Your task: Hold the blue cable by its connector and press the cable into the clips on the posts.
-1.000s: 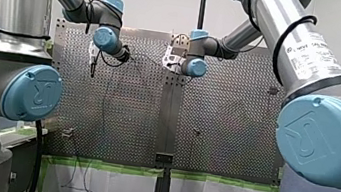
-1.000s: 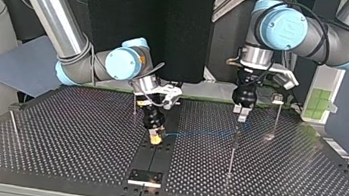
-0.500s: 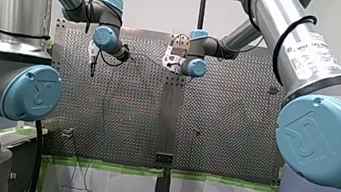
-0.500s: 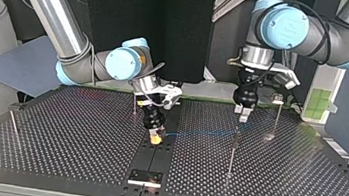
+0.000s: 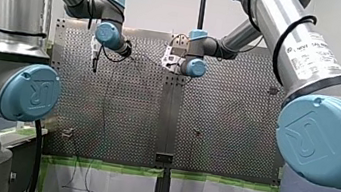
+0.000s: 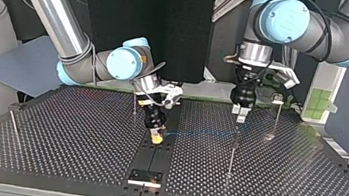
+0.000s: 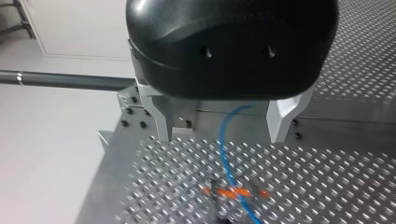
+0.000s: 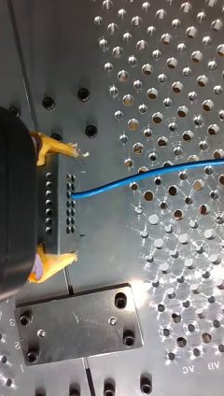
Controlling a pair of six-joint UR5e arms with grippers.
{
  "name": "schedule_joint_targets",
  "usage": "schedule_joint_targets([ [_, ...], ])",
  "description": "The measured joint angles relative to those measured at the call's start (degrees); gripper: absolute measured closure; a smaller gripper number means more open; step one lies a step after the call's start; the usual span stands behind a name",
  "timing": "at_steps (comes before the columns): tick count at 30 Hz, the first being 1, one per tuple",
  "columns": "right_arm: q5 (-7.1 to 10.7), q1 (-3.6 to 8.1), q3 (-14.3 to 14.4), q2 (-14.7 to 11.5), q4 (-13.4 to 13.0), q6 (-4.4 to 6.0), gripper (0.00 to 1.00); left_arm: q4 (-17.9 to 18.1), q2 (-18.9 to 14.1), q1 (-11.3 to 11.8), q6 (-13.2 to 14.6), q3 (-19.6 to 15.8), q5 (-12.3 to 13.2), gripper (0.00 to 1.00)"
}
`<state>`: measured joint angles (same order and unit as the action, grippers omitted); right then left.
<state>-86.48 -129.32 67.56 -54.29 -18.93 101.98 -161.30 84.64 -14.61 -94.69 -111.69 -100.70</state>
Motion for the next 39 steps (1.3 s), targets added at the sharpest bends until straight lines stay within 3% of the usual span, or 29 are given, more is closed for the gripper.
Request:
schedule_joint_targets([
  [6, -0.01, 0.15, 0.0, 0.1, 0.0, 0.03, 1.00, -1.5, -0.2, -2.8, -0.2, 2.7, -2.6, 0.00],
  [11, -0.01, 0.38, 0.0, 0.1, 0.2, 0.08, 1.00, -2.6, 0.0, -5.5, -2.3, 5.5, -5.4, 0.00],
  [17, -0.01, 0.49, 0.0, 0.1, 0.2, 0.07, 1.00, -2.8, 2.5, -6.8, -2.5, 6.8, -6.3, 0.00],
  [28, -0.12, 0.53, -0.1, 0.0, 0.3, -0.24, 1.00, -1.5, 8.0, -6.7, -2.5, 8.3, -6.8, 0.00],
  [39, -0.11, 0.52, -0.1, 0.0, 0.4, -0.36, 1.00, -2.7, 12.0, -6.6, -1.8, 13.2, -8.4, 0.00],
])
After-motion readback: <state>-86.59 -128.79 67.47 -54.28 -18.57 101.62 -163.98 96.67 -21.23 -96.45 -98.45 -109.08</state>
